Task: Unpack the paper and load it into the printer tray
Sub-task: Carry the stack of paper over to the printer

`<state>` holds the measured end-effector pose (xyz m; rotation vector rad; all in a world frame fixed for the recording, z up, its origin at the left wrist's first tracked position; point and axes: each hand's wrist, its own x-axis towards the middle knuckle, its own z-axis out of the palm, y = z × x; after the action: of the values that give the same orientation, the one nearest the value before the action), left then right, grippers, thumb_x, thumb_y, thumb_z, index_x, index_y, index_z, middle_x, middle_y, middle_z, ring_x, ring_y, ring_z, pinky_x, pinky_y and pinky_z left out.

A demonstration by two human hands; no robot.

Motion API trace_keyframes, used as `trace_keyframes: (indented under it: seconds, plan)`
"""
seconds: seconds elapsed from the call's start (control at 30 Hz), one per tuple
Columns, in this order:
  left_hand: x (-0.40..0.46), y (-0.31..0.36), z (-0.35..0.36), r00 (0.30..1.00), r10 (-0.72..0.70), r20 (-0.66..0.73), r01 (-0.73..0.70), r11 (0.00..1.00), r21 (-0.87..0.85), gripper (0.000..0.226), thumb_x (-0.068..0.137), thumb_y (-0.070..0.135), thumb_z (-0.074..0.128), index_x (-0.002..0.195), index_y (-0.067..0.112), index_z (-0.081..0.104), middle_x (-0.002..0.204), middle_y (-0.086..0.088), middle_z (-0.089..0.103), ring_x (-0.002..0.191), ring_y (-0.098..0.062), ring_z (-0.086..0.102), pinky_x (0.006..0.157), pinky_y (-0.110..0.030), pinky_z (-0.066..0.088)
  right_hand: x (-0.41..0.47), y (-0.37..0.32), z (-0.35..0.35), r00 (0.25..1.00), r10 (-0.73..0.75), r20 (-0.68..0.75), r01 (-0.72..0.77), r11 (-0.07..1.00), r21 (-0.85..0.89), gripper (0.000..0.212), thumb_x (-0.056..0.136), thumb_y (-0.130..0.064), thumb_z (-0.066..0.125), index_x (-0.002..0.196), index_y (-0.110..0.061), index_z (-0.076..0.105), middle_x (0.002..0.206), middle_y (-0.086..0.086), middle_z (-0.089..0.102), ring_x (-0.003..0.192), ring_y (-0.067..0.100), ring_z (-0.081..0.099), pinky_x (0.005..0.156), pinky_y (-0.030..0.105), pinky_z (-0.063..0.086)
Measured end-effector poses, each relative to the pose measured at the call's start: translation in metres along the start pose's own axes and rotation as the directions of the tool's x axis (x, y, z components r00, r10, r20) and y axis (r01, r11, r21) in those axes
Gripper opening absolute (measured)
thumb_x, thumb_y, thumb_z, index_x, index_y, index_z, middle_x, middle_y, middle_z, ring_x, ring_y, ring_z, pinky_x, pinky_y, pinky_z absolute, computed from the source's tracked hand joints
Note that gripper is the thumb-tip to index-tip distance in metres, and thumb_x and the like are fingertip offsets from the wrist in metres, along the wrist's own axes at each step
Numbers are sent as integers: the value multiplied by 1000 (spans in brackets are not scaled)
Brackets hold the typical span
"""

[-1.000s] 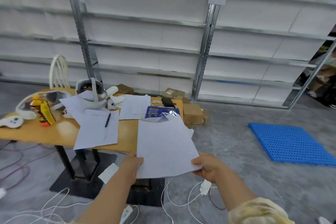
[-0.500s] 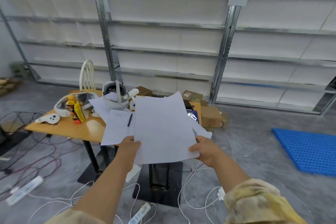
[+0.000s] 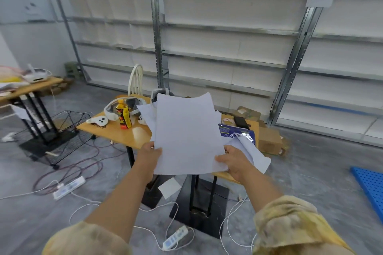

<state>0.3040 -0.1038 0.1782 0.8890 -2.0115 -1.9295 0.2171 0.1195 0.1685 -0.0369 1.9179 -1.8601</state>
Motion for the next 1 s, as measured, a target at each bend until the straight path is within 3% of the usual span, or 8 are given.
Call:
trace_keyframes:
  seconds: [0.13,0.23,0.3,0.43,0.53,0.7,0.87,1.0]
  plan:
    - [2,-1,-34,995,2,-98,-5,1000,-27,27,93,8,47,120,8,54,114,-12,63,97,-29,59,85,-42,52,14,-8,34,994,-23,106,27,999,-40,31,85,12,50,100,-12,60,110,11,64,97,28,60,91,42,49]
    - [4,1,-67,987,3,-161,-12,998,-55,21,95,6,44,113,12,55,103,-6,61,86,-22,56,68,-31,49,26,-13,70,983,-39,181,54,995,-78,36,83,14,52,115,-3,58,118,13,61,105,32,58,94,42,48]
    - [6,1,-91,978,2,-211,-13,999,-51,22,95,5,44,113,12,55,106,-9,60,90,-26,55,75,-34,48,35,-15,97,977,-30,212,58,990,-128,37,82,10,56,118,-2,57,122,13,61,107,33,59,98,45,48]
    - [14,0,-149,952,-25,-306,8,998,-57,23,94,7,46,115,7,55,113,-12,62,99,-33,57,86,-44,47,50,-21,161,960,-24,278,74,982,-172,24,81,7,58,96,-12,59,120,18,62,109,36,60,100,50,46]
    - [21,-3,-195,934,-36,-355,6,996,-87,27,94,6,46,120,6,54,114,-13,62,99,-33,58,87,-46,48,55,-29,213,942,-31,333,90,982,-164,23,82,10,56,93,-9,58,112,16,61,100,32,59,93,44,48]
    - [31,-6,-274,893,-31,-449,-20,994,-108,15,93,3,46,100,7,59,93,-11,67,76,-25,61,69,-35,53,61,-42,302,886,-71,458,166,971,-170,28,85,11,53,102,-10,56,103,8,62,91,26,58,71,29,50]
    - [36,-13,-350,835,-40,-549,-37,991,-129,22,91,5,50,110,8,59,101,-14,64,88,-29,59,83,-44,50,63,-48,383,828,-61,557,193,964,-181,33,85,12,51,111,-8,56,92,1,63,76,12,59,56,19,50]
    - [27,-21,-401,795,-56,-603,-37,989,-142,22,90,6,48,107,7,62,104,-16,68,93,-33,64,89,-51,52,63,-44,447,780,-45,624,219,954,-204,45,84,12,52,127,0,51,121,15,62,101,31,60,86,41,50]
